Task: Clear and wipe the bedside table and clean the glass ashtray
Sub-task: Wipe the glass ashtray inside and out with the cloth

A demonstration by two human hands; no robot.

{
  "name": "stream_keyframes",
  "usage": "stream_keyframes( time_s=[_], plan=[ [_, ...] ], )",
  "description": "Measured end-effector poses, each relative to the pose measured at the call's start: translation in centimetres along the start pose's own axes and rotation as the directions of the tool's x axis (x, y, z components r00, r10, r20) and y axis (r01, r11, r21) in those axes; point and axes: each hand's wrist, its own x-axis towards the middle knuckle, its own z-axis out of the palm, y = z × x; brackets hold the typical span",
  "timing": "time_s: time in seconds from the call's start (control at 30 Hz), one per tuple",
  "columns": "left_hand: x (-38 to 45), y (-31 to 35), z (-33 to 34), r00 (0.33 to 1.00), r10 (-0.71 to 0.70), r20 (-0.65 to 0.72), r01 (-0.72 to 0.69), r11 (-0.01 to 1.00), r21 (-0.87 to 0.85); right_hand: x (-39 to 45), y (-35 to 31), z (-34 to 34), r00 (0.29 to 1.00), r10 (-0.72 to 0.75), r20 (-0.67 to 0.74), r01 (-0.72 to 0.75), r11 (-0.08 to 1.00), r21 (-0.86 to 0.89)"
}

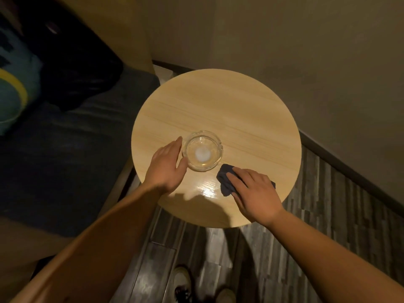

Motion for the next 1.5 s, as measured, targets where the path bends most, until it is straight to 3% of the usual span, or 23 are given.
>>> stream_keyframes(
  time_s=[0.13, 0.3, 0.53, 0.7, 0.83, 0.9, 0.97, 1.07, 1.17, 1.23, 1.3, 1.5],
  plan=[
    [2.2, -1.0, -1.2, 0.997, 0.067, -0.034, -0.066, 0.997, 0.044, 0.1, -0.3, 0.1, 1.0, 0.015, -0.003, -0.015, 1.0, -0.021],
    [4.7, -1.9, -2.7, 0.958, 0.221, 0.183, -0.257, 0.944, 0.205, 0.0, -0.5, 0.0, 1.0, 0.029, 0.004, -0.028, 0.998, -0.047],
    [0.8, -1.8, -1.6, 0.976, 0.177, 0.129, -0.199, 0.962, 0.184, 0.0, -0.7, -0.5, 0.996, 0.069, -0.057, -0.07, 0.997, -0.01],
    [0.9, -1.5, -1.4, 0.954, 0.221, 0.202, -0.262, 0.943, 0.206, 0.0, -0.6, -0.8, 0.986, 0.137, -0.095, -0.125, 0.985, 0.12],
    [1.4, -1.8, -2.3, 0.933, 0.239, 0.269, -0.292, 0.939, 0.179, 0.1, -0.2, -1.7, 0.952, 0.299, -0.066, -0.254, 0.892, 0.375],
    [1.3, -1.8, -2.5, 0.931, 0.23, 0.285, -0.281, 0.948, 0.152, 0.2, -0.1, -2.6, 0.919, 0.376, -0.12, -0.277, 0.83, 0.484],
    [1.3, -1.7, -2.3, 0.934, 0.224, 0.279, -0.267, 0.955, 0.129, 0.9, -0.6, -4.1, 0.911, 0.364, -0.194, -0.223, 0.831, 0.509],
    [1.2, -1.5, -1.7, 0.95, 0.211, 0.229, -0.244, 0.961, 0.127, 3.2, -2.4, -6.2, 0.96, 0.128, -0.248, -0.034, 0.935, 0.352],
    [1.0, -1.7, -1.3, 0.96, 0.211, 0.182, -0.235, 0.965, 0.118, 6.5, -4.5, -6.4, 0.998, -0.06, 0.001, 0.06, 0.998, 0.029],
    [1.0, -1.9, -1.3, 0.962, 0.208, 0.175, -0.223, 0.972, 0.069, 8.1, -5.2, -5.9, 0.983, -0.102, 0.154, 0.123, 0.984, -0.132],
    [1.2, -1.9, -1.6, 0.958, 0.211, 0.193, -0.219, 0.975, 0.023, 8.9, -5.3, -5.7, 0.974, -0.112, 0.197, 0.153, 0.966, -0.208],
    [2.1, -2.3, -2.4, 0.928, 0.251, 0.274, -0.273, 0.961, 0.045, 10.0, -5.2, -5.8, 0.966, -0.11, 0.234, 0.159, 0.967, -0.2]
  ],
)
